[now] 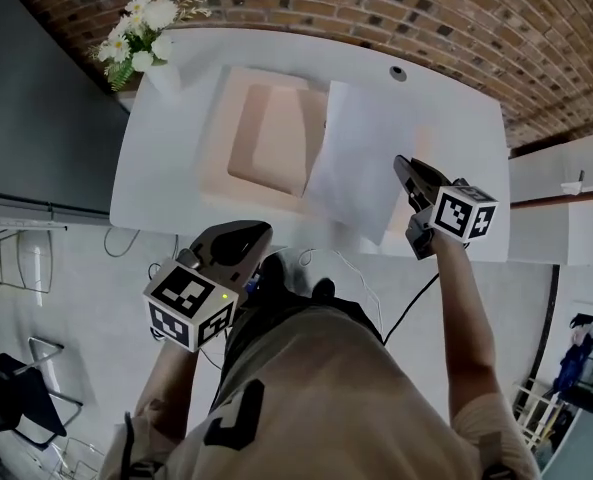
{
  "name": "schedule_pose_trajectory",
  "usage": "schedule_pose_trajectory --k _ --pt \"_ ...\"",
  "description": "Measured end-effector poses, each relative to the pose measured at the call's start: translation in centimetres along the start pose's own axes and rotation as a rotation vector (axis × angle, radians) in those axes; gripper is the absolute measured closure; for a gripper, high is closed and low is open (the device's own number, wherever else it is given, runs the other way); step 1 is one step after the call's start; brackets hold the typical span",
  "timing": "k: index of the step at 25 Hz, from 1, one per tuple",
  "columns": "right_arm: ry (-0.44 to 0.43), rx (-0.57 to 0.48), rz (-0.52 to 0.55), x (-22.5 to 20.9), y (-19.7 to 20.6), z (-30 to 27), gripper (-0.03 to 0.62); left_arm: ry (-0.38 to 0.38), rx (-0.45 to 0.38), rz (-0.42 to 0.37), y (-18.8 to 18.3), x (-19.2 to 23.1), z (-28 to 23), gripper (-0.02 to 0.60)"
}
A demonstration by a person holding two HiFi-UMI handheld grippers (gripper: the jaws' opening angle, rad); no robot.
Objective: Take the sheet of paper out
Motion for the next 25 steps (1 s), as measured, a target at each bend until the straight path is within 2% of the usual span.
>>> schedule_pose_trajectory --k 12,19,25 --pt "-0.107 -0.082 0.001 0.2 -0.5 7.0 0.571 0.02 0.013 -0.062 -0.7 -6.6 -3.6 0.568" --pt "-0.213 -0.114 -0.028 1.1 -0.6 10.8 0.571 0.012 0.005 -0.102 -1.3 -9.7 -4.8 0.568" --pt "-0.29 -0.125 -0.01 1.8 -0.3 13.6 0.571 -0.007 -0.01 -0.123 -1.4 -12.4 -5.2 0.568"
Point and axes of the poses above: the fingertips, and each gripper's own axes: z backward along the fingers, x to its left, y out of its underside, the point moved 6 cm from there along z, backward along the fingers, and after that the axes turned 6 degrees about -x, right-handed, at the moved point
